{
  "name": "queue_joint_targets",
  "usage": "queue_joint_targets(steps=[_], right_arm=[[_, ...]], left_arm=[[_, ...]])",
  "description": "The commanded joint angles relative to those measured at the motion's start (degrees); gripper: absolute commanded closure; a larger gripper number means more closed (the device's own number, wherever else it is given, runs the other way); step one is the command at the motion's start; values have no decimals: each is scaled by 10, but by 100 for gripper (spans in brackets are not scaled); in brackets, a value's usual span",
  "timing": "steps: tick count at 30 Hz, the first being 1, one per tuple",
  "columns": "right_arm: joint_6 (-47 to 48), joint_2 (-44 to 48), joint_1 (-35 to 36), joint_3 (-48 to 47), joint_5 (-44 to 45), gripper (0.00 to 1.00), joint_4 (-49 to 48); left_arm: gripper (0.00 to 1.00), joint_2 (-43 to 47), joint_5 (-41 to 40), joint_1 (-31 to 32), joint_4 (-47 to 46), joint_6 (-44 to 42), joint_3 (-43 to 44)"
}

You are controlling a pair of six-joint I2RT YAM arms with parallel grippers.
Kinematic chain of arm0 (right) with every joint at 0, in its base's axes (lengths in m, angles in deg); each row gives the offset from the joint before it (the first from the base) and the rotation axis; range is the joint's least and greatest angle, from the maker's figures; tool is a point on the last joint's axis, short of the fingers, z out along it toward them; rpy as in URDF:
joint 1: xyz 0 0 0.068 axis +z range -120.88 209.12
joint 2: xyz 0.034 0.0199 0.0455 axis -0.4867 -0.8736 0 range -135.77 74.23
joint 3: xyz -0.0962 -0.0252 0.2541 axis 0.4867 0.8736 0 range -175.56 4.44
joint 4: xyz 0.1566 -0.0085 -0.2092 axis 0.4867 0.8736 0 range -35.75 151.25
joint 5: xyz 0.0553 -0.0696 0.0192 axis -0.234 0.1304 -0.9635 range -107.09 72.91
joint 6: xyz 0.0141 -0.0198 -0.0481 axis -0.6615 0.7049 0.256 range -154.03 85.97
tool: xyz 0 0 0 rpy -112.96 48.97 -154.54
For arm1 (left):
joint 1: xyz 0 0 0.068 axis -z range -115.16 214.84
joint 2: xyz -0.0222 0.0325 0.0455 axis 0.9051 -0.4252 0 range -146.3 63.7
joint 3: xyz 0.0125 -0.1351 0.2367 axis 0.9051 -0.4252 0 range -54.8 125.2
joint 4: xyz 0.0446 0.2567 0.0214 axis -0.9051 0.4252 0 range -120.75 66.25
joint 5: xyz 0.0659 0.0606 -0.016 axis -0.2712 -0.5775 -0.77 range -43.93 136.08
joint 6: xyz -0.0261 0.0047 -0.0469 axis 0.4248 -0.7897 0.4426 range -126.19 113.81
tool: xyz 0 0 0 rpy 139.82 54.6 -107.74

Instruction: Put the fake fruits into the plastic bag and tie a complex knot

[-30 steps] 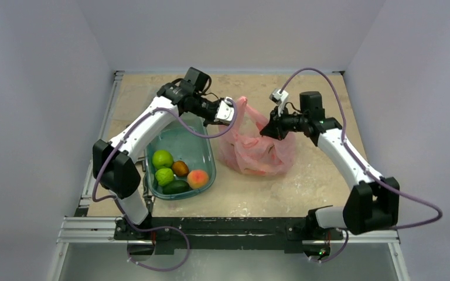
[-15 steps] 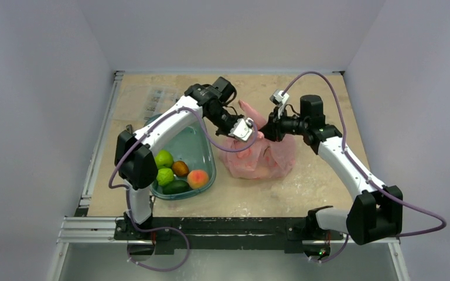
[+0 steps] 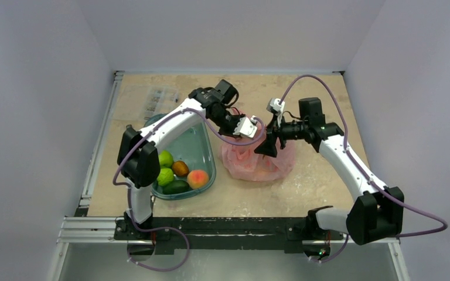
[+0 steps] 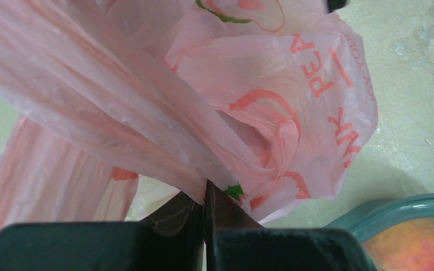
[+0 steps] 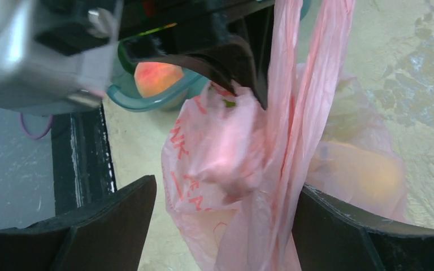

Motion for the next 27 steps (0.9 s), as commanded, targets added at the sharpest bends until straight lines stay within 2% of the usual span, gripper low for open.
queue_joint_targets(steps=[1, 6, 9, 13, 16, 23, 24, 27], right_arm=[[-33, 14, -3, -28, -45, 16, -18], [-171, 15, -4, -11, -22, 16, -130], [-209, 13, -5, -8, -9, 17, -160], [-234, 15, -8, 0, 10, 28, -182], [-263, 17, -8, 16, 17, 42, -216], [-252, 23, -8, 37, 24, 92, -230], [-248, 25, -8, 39, 25, 99, -229], [-236, 31, -9, 44, 25, 100, -228]], left_arm=[[100, 27, -15, 0, -63, 57, -4], [100, 55, -45, 8, -153, 94, -54], [100, 68, -49, 11, -175, 102, -74], [100, 98, -40, 11, -237, 114, -125], [100, 111, -32, 12, -270, 118, -152], [99, 118, -32, 14, -273, 130, -153], [92, 121, -34, 14, -271, 142, -151], [69, 146, -8, 5, -253, 167, -158]])
